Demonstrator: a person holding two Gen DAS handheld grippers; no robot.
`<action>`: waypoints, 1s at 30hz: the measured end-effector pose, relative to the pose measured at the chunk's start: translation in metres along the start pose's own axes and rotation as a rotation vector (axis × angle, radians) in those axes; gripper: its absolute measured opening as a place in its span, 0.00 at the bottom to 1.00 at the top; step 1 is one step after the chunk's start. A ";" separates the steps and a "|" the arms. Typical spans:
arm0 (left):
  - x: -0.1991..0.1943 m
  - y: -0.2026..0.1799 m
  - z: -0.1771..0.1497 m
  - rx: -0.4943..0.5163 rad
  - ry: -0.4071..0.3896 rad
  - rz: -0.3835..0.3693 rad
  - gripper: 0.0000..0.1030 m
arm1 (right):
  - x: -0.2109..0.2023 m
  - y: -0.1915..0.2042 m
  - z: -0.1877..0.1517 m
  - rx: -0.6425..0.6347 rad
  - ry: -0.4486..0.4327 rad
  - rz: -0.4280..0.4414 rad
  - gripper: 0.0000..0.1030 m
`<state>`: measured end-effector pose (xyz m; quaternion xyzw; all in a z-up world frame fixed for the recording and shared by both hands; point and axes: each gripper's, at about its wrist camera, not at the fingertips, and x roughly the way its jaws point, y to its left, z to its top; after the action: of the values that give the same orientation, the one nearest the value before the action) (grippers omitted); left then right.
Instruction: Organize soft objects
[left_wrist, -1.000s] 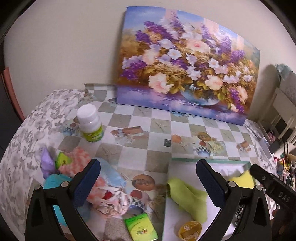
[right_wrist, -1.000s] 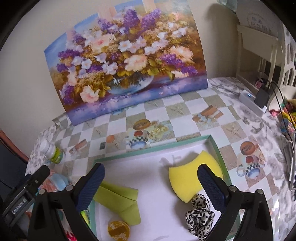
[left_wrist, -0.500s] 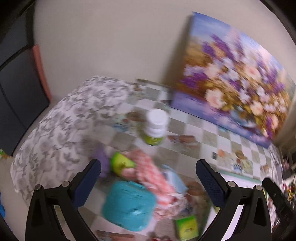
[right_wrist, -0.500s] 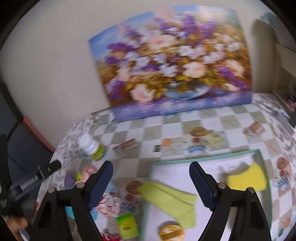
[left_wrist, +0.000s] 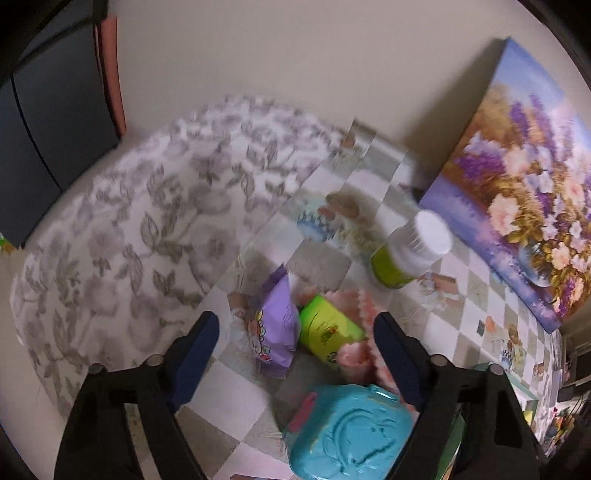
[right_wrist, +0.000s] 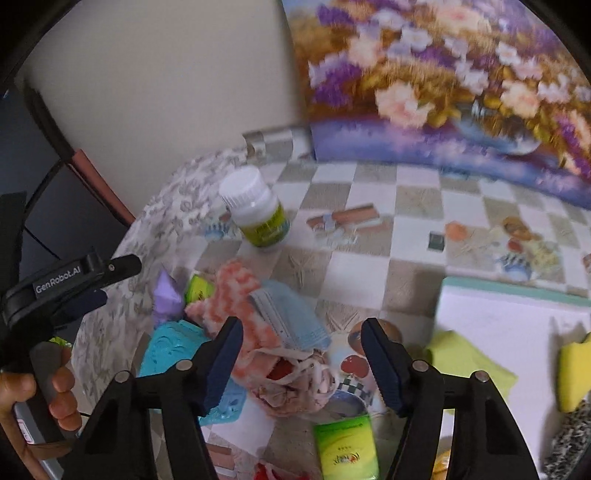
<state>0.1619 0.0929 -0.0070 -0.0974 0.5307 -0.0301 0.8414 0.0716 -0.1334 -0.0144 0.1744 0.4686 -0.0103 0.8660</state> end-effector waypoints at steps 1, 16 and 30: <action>0.007 0.003 0.000 -0.014 0.019 -0.005 0.82 | 0.006 -0.003 0.001 0.019 0.012 0.011 0.65; 0.050 0.021 -0.001 -0.100 0.122 0.009 0.64 | 0.030 0.020 0.012 0.013 0.059 0.123 0.53; 0.061 0.026 -0.004 -0.124 0.161 0.000 0.56 | 0.034 0.027 0.014 0.012 0.057 0.140 0.42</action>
<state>0.1834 0.1087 -0.0676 -0.1466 0.5974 -0.0049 0.7885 0.1065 -0.1077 -0.0273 0.2121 0.4796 0.0526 0.8498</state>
